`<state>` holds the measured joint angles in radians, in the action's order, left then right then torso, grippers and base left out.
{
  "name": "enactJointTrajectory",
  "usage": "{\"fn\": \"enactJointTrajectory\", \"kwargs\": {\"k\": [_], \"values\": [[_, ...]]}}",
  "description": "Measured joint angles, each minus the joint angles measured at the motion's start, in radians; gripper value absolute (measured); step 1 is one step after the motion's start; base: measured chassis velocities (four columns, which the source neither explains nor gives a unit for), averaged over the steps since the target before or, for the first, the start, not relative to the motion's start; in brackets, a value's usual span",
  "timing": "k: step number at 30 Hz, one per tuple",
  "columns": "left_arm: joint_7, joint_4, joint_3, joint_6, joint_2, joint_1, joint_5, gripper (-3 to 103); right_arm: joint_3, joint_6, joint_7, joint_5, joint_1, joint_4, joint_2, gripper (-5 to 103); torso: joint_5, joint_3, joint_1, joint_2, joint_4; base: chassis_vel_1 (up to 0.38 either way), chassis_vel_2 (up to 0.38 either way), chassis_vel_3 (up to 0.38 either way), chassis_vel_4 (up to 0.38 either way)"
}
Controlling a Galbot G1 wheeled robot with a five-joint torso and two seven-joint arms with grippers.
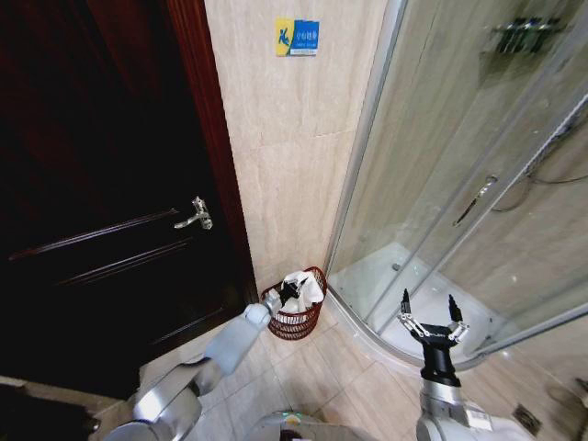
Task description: Discard the used towel into the hamper.
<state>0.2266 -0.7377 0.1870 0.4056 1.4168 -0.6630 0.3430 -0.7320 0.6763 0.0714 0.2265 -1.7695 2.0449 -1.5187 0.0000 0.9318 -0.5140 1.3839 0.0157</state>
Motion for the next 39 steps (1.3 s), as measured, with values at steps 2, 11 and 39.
{"fn": "enactJointTrajectory", "kwargs": {"k": [2,11,39], "values": [[-0.019,0.006,0.005,-0.012,0.006,-0.004,0.009,2,-0.001,0.002,0.001,0.0,0.0,-0.002,0.0,100,-0.0001,0.0,0.0,0.0,0.0,0.0,0.0,0.0,0.0],[-0.101,0.052,0.032,-0.091,0.058,0.024,-0.059,18,-0.021,0.004,0.001,0.015,-0.008,0.002,0.003,100,0.0002,0.0,0.0,0.0,-0.0001,0.0,0.0,0.0,0.0],[-0.027,-0.016,0.041,-0.441,-0.013,-0.01,-0.066,100,-0.045,0.018,0.024,0.045,-0.016,-0.013,-0.007,100,-0.0001,0.0,0.0,0.0,0.0001,0.0,0.0,0.0,0.0]]}}
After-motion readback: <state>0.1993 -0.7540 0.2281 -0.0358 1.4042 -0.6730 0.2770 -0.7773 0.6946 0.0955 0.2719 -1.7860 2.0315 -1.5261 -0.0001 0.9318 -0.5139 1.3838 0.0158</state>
